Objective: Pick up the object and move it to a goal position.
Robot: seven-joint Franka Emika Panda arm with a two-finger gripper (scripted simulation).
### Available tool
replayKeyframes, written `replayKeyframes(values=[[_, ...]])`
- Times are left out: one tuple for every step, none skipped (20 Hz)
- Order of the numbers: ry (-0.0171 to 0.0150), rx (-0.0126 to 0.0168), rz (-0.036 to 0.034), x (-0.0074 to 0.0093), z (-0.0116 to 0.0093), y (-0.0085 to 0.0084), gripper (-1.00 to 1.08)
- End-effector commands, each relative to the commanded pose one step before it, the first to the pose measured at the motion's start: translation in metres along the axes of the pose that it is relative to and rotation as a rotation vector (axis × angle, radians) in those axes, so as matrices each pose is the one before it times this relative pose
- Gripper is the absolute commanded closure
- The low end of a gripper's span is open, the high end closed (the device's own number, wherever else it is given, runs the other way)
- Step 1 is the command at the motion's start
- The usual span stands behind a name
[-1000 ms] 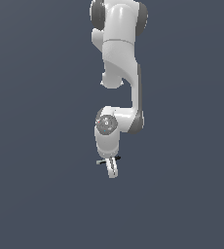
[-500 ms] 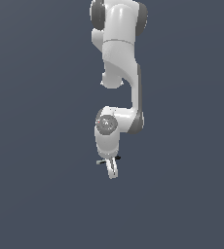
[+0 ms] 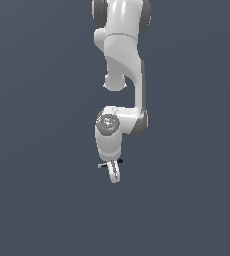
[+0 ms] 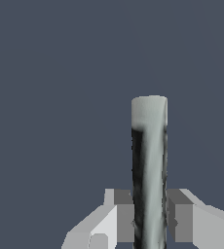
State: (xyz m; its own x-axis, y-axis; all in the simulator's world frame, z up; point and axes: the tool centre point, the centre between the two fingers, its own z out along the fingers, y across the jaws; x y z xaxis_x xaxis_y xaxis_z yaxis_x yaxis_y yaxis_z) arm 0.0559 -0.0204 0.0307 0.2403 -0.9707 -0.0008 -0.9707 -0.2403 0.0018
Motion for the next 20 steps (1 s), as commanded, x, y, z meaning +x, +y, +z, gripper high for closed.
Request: replayKeyframes(values=[[0.00064,0.00155,0.00065,0.00384,-0.01586,-0.00222,1.08],[0.00000,0.00000,0.00000,0.00165,-0.00747,-0.00092,1.08],[0.00000,0.00000,0.00000,0.00179,-0.00807,-0.00100,1.08],[0.00000,0.00000,0.00000,0.00192,-0.00864,-0.00107,1.08],[0.00020,-0.00010,0.00043,0.00232,-0.00916,-0.00107,1.08],[0.00000,0.00000,0.00000,0.00217,-0.00971,-0.00122,1.08],[0.00000,0.00000,0.00000,0.00229,-0.01018,-0.00130,1.08],[0.00046,-0.00018,0.00048,0.00264,-0.01047,-0.00128,1.08],[0.00000,0.00000,0.00000,0.00243,-0.01070,-0.00139,1.08],[0.00000,0.00000,0.00000,0.00247,-0.01082,-0.00143,1.08],[0.00000,0.00000,0.00000,0.00249,-0.01088,-0.00146,1.08],[0.00044,-0.00013,0.00018,0.00256,-0.01091,-0.00146,1.08],[0.00000,0.00000,0.00000,0.00252,-0.01089,-0.00150,1.08],[0.00000,0.00000,0.00000,0.00252,-0.01086,-0.00153,1.08],[0.00047,-0.00012,0.00007,0.00249,-0.01081,-0.00155,1.08],[0.00000,0.00000,0.00000,0.00251,-0.01072,-0.00156,1.08],[0.00000,0.00000,0.00000,0.00250,-0.01062,-0.00158,1.08],[0.00000,0.00000,0.00000,0.00249,-0.01051,-0.00160,1.08],[0.00000,0.00000,0.00000,0.00247,-0.01038,-0.00161,1.08],[0.00000,0.00000,0.00000,0.00243,-0.01019,-0.00162,1.08]])
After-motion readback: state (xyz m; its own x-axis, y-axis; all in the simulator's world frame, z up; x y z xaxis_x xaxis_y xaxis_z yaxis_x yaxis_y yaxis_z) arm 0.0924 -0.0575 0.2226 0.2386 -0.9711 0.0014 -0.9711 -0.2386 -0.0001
